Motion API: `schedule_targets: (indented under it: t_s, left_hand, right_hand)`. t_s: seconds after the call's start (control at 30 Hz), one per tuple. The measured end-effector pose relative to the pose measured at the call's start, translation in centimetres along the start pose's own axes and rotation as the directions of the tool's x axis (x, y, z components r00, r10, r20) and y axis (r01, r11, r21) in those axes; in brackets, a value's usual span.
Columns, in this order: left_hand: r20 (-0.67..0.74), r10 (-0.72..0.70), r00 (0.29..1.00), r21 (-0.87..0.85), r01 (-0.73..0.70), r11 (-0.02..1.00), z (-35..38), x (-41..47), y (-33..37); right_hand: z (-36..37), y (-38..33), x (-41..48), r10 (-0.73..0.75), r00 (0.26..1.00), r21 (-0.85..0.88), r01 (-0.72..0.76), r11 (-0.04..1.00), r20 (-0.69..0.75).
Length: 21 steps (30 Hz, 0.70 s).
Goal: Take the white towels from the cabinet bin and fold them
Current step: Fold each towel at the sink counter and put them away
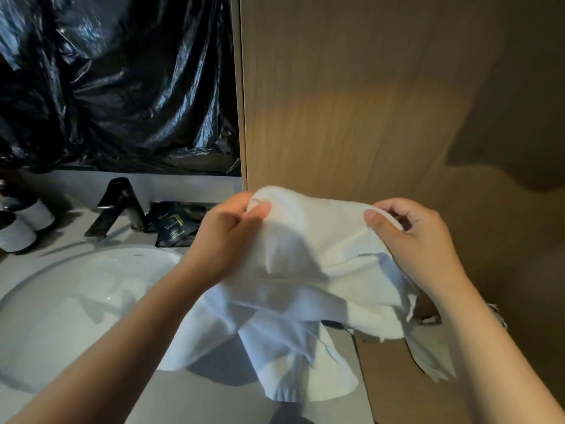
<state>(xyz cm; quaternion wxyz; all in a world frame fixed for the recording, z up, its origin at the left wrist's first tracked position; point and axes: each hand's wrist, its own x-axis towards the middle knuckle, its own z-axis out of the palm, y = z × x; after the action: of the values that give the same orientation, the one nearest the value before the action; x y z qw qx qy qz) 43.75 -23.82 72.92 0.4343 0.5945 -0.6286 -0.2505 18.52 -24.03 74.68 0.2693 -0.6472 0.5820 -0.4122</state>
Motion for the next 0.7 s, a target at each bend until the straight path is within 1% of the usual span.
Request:
schedule_targets:
  t_s: [0.07,0.1,0.17,0.2,0.23,0.3,0.37,0.4,0.43,0.47,0.5,0.53,0.57,0.6,0.63,0.67,0.7]
  left_hand:
    - [0.006,0.030,1.000,0.021,-0.030,0.999,0.0,1.1,2.6]
    - [0.044,0.063,0.997,0.053,-0.065,0.996,0.2,1.4,3.5]
    - [0.155,0.138,0.978,0.116,-0.157,0.981,1.1,1.7,4.5]
    - [0.190,0.170,0.967,0.122,-0.195,0.973,1.6,1.6,4.4]
    - [0.204,0.191,0.960,0.112,-0.217,0.970,2.2,1.3,4.2]
    - [0.205,0.199,0.958,0.056,-0.214,0.975,3.2,0.9,3.4]
    - [0.206,0.167,0.964,-0.027,-0.165,0.986,3.7,0.5,2.3]
    - [0.232,0.155,0.960,-0.058,-0.146,0.988,3.8,0.4,1.5]
    - [0.286,0.146,0.947,-0.045,-0.139,0.989,3.8,0.3,0.8]
    - [0.364,0.121,0.923,0.022,-0.139,0.990,3.7,0.0,-0.2]
    - [0.451,0.062,0.890,0.102,-0.121,0.987,3.5,-0.4,-1.0]
    - [0.531,-0.022,0.847,0.153,-0.070,0.986,3.5,-1.1,-2.0]
    - [0.593,-0.097,0.800,0.166,-0.003,0.986,3.7,-1.8,-2.8]
    - [0.623,-0.150,0.767,0.179,0.048,0.983,3.9,-2.6,-3.7]
    - [0.625,-0.182,0.759,0.190,0.078,0.979,4.3,-3.3,-4.4]
    - [0.603,-0.196,0.773,0.196,0.095,0.976,4.8,-3.9,-5.1]
    - [0.563,-0.192,0.804,0.191,0.099,0.977,5.2,-4.3,-5.7]
  right_hand:
    - [-0.1,0.0,0.0,0.063,0.994,-0.018,-0.062,0.998,0.092]
    - [0.0,0.0,-0.2,0.078,0.988,-0.005,-0.078,0.997,0.132]
    - [0.6,-0.1,-0.8,0.063,0.968,0.135,-0.097,0.986,0.241]
    - [1.0,0.0,-1.2,0.038,0.956,0.211,-0.103,0.972,0.290]
    - [1.5,0.3,-1.5,0.013,0.949,0.243,-0.093,0.965,0.314]
    - [2.2,1.2,-1.7,-0.022,0.959,0.197,-0.036,0.980,0.282]
    - [2.6,2.2,-1.7,-0.061,0.981,0.130,0.037,0.991,0.185]
    - [2.6,2.8,-1.6,-0.050,0.991,0.134,0.033,0.990,0.122]
    - [2.4,3.4,-1.5,-0.004,0.999,0.170,-0.004,0.985,0.051]
    - [2.1,3.9,-1.3,0.062,0.998,0.224,-0.057,0.973,-0.017]
    - [1.6,4.4,-1.2,0.120,0.990,0.252,-0.099,0.963,-0.068]
    - [1.2,4.9,-1.0,0.151,0.985,0.241,-0.128,0.962,-0.083]
    - [0.8,5.5,-0.9,0.160,0.985,0.188,-0.145,0.971,-0.065]
    - [0.7,5.9,-0.8,0.162,0.986,0.125,-0.156,0.980,-0.035]
    - [0.7,6.3,-0.8,0.163,0.987,0.065,-0.163,0.985,-0.007]
    - [0.9,6.6,-1.0,0.170,0.985,0.024,-0.171,0.985,0.015]
    - [1.2,6.9,-1.2,0.178,0.983,-0.004,-0.178,0.984,0.033]
